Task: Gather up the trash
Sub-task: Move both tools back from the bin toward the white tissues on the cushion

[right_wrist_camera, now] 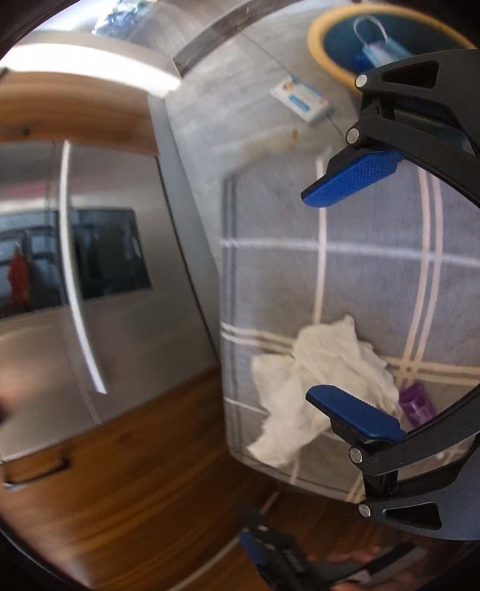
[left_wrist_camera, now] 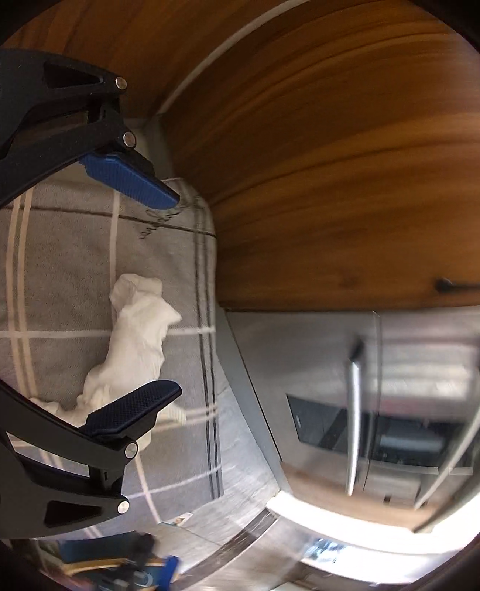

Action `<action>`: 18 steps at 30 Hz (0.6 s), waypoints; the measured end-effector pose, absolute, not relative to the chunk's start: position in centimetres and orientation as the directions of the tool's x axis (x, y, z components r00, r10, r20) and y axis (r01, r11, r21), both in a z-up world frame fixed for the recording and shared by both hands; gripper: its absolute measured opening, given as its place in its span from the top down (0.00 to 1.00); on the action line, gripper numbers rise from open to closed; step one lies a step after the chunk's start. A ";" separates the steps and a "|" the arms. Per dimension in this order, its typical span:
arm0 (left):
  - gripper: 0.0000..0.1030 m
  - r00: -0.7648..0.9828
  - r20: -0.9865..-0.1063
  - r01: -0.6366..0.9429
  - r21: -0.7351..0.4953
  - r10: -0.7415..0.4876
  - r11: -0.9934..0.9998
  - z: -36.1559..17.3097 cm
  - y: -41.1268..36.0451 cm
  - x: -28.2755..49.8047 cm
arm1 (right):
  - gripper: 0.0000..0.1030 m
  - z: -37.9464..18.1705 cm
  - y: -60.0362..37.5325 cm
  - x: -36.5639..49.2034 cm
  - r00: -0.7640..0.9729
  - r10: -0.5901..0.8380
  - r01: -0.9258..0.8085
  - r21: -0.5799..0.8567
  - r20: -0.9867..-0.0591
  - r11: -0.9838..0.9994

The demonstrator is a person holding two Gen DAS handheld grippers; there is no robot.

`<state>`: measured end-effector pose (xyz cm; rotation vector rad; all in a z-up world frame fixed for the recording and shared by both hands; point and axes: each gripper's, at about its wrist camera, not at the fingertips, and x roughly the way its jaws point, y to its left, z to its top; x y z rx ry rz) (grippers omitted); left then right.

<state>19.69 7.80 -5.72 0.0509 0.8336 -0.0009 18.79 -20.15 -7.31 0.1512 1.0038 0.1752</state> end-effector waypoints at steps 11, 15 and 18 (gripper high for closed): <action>0.16 0.525 -0.851 0.011 0.005 -0.001 1.000 -12.4 7.4 22.9 | 0.19 -14.2 -15.1 19.5 0.361 0.256 -0.160 0.210 -0.897 0.964; 0.22 0.498 -0.867 0.062 0.051 0.013 0.997 -13.8 5.9 23.1 | 0.31 -15.4 -14.1 19.5 0.321 0.272 -0.177 0.224 -0.907 0.958; 0.31 0.476 -0.879 0.081 0.068 0.021 0.994 -14.6 5.6 23.2 | 0.40 -16.3 -13.8 19.4 0.290 0.268 -0.178 0.223 -0.919 0.958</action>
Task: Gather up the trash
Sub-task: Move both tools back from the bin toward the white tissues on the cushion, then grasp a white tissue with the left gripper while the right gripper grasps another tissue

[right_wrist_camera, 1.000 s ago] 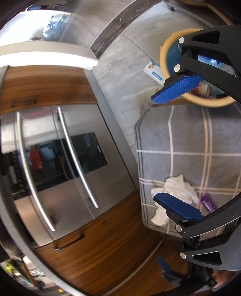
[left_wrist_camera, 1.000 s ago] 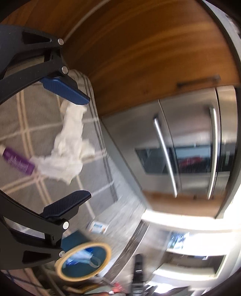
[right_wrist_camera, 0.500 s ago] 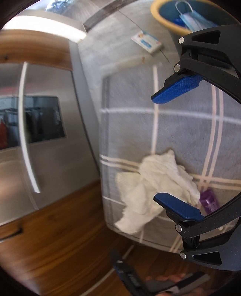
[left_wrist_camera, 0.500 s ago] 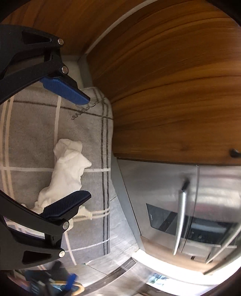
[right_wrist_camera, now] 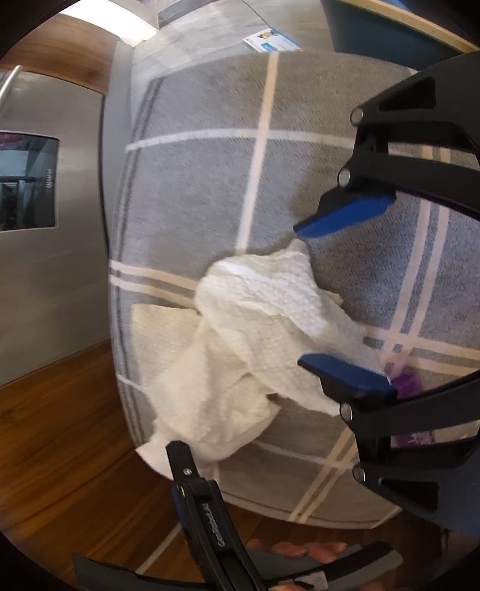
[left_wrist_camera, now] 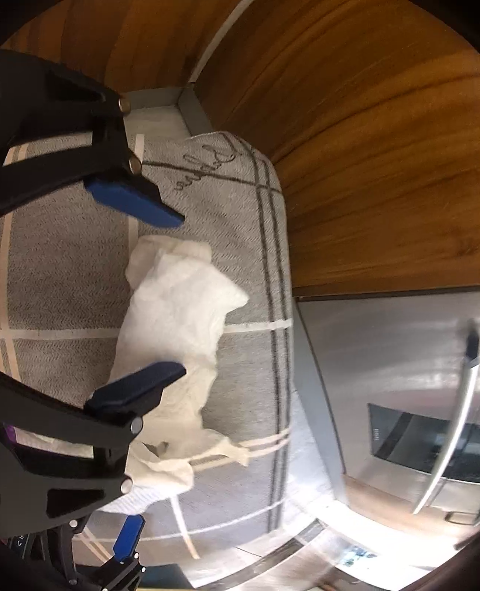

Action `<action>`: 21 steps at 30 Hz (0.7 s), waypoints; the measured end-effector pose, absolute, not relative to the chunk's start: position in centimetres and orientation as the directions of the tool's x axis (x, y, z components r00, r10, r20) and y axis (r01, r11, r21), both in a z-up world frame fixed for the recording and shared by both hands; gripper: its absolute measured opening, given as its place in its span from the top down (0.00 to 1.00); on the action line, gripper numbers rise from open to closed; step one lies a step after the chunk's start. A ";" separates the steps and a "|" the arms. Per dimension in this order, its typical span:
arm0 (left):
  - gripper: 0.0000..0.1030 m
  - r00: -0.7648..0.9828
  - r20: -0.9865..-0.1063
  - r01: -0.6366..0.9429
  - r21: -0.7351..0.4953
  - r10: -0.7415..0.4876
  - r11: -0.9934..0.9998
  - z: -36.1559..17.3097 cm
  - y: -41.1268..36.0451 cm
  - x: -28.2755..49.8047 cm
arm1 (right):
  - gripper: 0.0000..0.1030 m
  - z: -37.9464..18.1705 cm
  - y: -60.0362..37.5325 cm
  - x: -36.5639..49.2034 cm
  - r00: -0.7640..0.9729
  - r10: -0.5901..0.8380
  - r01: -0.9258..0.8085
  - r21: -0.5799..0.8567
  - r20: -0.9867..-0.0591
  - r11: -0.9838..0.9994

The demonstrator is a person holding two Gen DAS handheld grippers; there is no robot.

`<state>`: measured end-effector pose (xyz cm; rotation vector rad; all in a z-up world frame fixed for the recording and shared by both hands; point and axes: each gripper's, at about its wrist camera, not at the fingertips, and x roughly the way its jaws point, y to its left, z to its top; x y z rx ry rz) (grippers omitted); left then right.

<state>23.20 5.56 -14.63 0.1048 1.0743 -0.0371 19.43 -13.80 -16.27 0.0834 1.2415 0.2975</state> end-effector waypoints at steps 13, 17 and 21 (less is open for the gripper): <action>0.93 0.479 -0.878 0.146 0.080 0.000 0.986 -14.5 5.5 22.7 | 0.96 -15.4 -13.7 17.9 0.304 0.289 -0.229 0.225 -0.908 0.947; 0.93 0.531 -0.848 0.116 0.068 -0.004 0.991 -12.1 6.4 21.7 | 0.96 -12.9 -14.1 17.2 0.364 0.297 -0.227 0.225 -0.883 0.948; 0.93 0.581 -0.814 0.088 0.038 -0.020 0.995 -8.9 6.8 20.4 | 0.96 -10.4 -14.8 16.1 0.417 0.297 -0.215 0.225 -0.859 0.950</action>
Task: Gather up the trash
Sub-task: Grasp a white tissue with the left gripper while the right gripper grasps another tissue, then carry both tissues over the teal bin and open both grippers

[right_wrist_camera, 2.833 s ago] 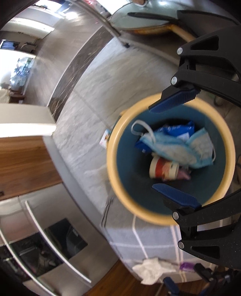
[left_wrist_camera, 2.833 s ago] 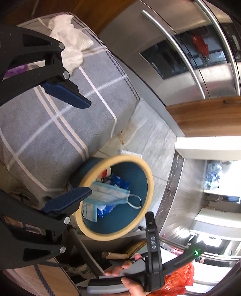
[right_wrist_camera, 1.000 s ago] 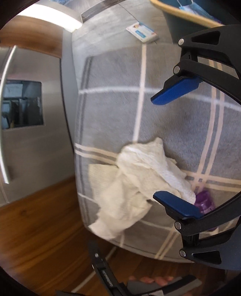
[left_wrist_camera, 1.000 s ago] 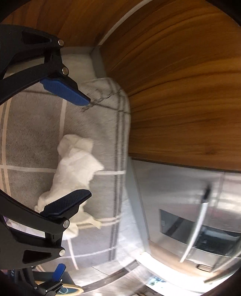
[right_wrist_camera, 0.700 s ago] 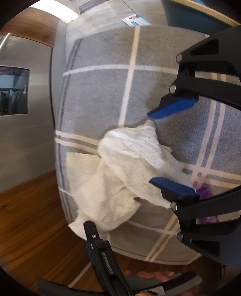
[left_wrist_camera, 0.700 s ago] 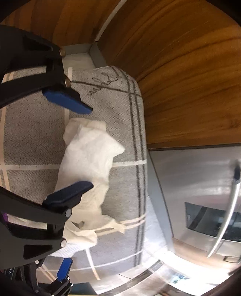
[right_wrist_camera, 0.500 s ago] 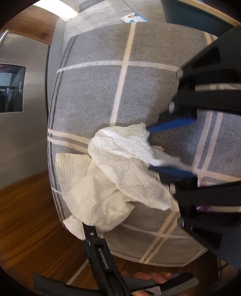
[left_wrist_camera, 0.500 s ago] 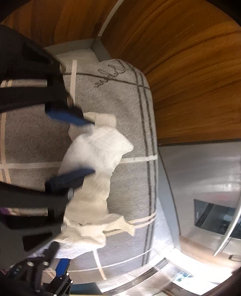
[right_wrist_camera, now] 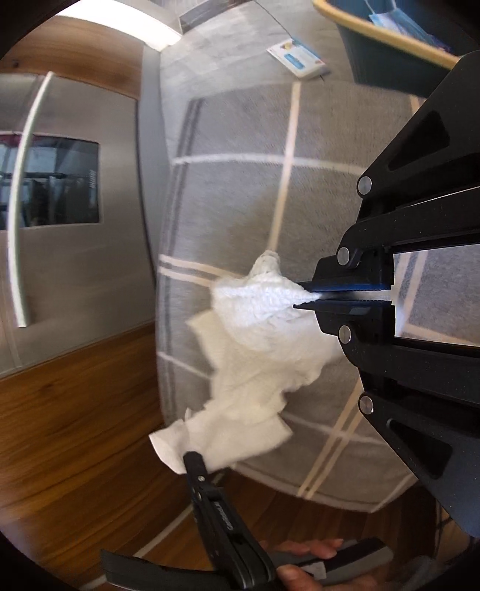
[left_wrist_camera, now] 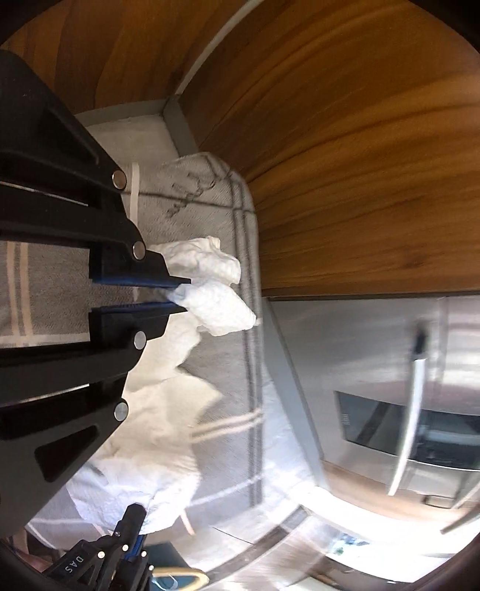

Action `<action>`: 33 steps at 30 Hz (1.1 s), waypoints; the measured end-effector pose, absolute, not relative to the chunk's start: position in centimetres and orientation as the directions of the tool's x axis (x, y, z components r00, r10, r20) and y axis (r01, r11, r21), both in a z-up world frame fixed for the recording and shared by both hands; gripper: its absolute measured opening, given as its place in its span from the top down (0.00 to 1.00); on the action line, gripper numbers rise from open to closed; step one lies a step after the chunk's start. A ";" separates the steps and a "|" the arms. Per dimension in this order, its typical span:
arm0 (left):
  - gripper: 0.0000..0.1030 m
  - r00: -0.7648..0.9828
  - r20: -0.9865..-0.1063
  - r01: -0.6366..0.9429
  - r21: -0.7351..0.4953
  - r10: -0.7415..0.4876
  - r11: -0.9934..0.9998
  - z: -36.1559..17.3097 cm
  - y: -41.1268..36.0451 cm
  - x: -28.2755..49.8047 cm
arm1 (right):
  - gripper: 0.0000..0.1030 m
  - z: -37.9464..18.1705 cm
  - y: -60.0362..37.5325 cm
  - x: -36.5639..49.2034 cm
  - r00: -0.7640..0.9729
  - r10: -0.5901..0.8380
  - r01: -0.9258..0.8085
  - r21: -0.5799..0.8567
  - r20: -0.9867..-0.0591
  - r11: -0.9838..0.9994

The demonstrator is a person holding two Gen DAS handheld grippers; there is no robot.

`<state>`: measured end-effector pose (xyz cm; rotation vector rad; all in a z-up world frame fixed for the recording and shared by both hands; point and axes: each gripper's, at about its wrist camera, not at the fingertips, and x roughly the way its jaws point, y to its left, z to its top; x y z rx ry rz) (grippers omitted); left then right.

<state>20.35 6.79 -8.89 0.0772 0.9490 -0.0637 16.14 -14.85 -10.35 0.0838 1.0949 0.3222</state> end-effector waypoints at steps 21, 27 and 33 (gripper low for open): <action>0.93 0.695 -0.707 0.184 -0.004 -0.133 0.983 1.7 3.1 8.6 | 0.96 -2.9 -20.3 10.9 0.493 0.322 -0.201 0.254 -0.808 0.946; 0.93 0.651 -0.749 0.170 -0.013 -0.122 0.985 -0.4 3.1 9.1 | 0.96 -0.7 -23.8 9.2 0.511 0.308 -0.212 0.230 -0.802 0.950; 0.93 0.660 -0.733 0.218 -0.020 -0.162 0.976 0.1 1.2 8.8 | 0.96 2.4 -28.0 7.2 0.561 0.366 -0.211 0.300 -0.743 0.930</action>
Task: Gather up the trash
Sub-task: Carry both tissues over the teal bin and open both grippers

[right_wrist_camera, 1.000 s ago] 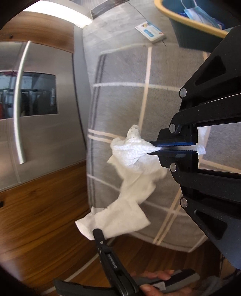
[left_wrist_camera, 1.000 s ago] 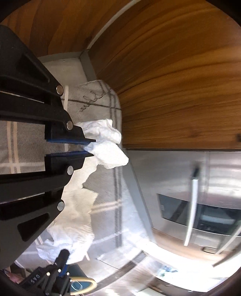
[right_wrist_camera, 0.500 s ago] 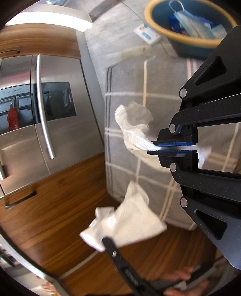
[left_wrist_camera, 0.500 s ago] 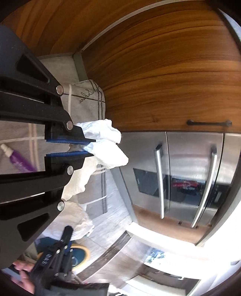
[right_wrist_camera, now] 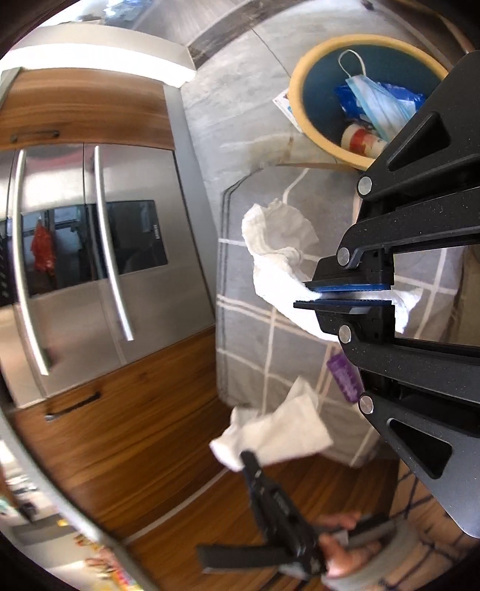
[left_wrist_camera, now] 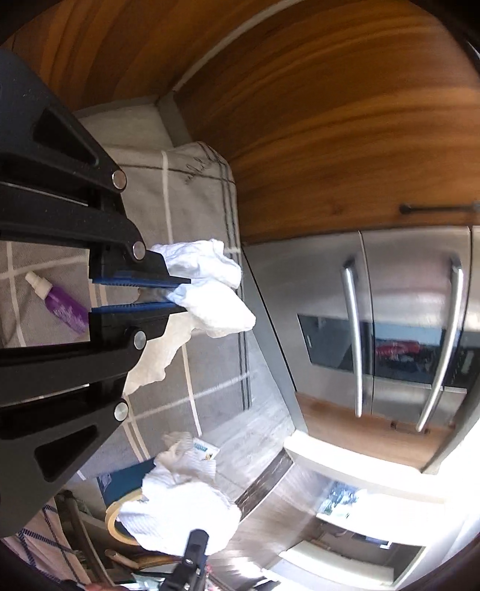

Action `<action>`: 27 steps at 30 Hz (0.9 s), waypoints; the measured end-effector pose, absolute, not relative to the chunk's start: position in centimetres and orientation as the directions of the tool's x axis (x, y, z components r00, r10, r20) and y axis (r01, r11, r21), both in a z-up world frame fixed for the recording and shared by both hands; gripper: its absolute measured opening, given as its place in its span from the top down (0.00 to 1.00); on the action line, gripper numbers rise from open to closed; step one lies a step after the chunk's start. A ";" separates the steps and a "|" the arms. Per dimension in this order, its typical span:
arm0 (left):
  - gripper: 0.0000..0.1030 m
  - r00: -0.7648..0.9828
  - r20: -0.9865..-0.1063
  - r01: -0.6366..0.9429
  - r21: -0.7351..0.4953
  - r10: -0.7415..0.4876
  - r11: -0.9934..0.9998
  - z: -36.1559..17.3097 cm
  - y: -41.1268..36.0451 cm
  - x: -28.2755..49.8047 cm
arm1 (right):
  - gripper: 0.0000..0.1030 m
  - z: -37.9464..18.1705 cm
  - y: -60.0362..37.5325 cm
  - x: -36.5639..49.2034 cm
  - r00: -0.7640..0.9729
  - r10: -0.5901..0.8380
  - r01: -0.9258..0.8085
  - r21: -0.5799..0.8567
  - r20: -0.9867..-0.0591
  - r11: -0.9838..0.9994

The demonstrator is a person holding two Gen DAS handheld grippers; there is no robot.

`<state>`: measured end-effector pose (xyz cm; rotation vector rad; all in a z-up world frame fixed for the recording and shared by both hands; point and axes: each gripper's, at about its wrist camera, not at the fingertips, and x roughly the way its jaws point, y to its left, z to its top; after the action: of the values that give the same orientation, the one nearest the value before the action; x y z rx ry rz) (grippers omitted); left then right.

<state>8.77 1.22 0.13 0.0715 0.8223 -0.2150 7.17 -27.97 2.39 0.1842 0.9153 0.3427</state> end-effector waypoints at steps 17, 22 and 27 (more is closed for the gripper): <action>0.93 0.643 -0.679 0.468 -0.017 -0.354 0.883 1.7 -8.5 7.7 | 0.96 5.8 -35.5 2.9 0.692 0.334 -0.246 0.226 -0.640 0.942; 0.93 0.610 -0.679 0.551 -0.007 -0.409 0.835 1.5 -13.0 7.2 | 0.96 5.0 -40.4 3.0 0.723 0.213 -0.059 0.249 -0.657 0.967; 0.93 0.568 -0.691 0.630 0.017 -0.447 0.776 0.2 -17.8 6.6 | 0.96 2.2 -43.7 3.6 0.655 0.080 0.113 0.202 -0.751 0.973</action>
<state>6.61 -17.75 0.20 0.2749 0.7271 -0.6416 3.57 -43.67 2.18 0.2406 0.8585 -0.0192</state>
